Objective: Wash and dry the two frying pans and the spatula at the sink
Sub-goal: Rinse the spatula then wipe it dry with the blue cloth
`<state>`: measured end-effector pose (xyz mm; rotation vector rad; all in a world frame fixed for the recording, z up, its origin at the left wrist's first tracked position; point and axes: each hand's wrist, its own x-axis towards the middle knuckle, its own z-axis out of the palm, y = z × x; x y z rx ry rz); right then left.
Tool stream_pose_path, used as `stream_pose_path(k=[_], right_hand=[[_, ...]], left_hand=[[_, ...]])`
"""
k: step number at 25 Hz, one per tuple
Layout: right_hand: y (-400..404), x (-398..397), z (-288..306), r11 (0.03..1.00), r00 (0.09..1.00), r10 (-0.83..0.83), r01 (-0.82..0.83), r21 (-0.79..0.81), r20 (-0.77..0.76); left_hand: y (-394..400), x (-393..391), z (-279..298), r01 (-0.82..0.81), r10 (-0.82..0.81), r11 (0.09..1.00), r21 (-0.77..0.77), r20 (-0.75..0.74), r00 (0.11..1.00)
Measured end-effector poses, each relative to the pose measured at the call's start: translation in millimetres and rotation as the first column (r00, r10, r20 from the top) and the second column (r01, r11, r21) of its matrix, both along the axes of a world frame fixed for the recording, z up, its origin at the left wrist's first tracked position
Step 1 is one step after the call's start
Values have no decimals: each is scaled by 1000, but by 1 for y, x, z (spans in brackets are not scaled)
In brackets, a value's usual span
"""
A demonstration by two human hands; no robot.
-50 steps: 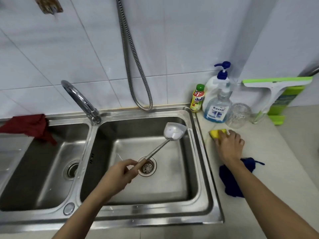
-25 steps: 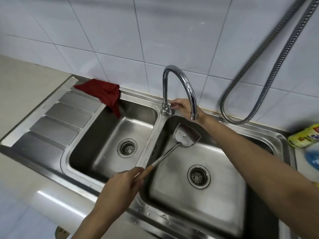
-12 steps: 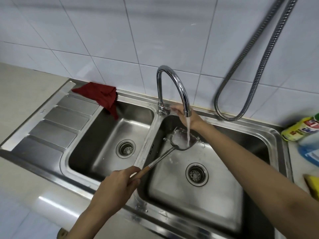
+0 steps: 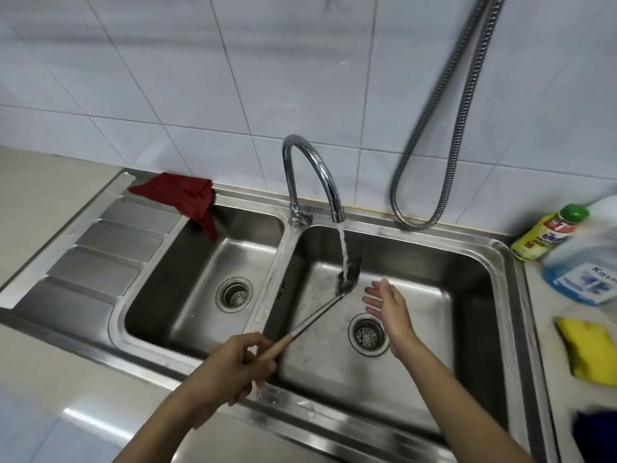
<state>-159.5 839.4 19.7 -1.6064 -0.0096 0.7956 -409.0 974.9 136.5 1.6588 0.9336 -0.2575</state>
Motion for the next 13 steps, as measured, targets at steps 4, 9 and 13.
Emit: stream_pose_path(k=[4,9,13], right_hand=[[12,-8,8,984,972,179,-178,-23,151],[49,-11,22,894,836,447,-425,-141,319],[52,-20,9,814,646,573,-377,-443,504]], left_hand=[[-6,-8,-10,-95,112,965,-246,54,992],[-20,-21,-13,-244,264,835,-493,-31,964],[-21,-19,-15,-247,288,773,-585,-23,957]])
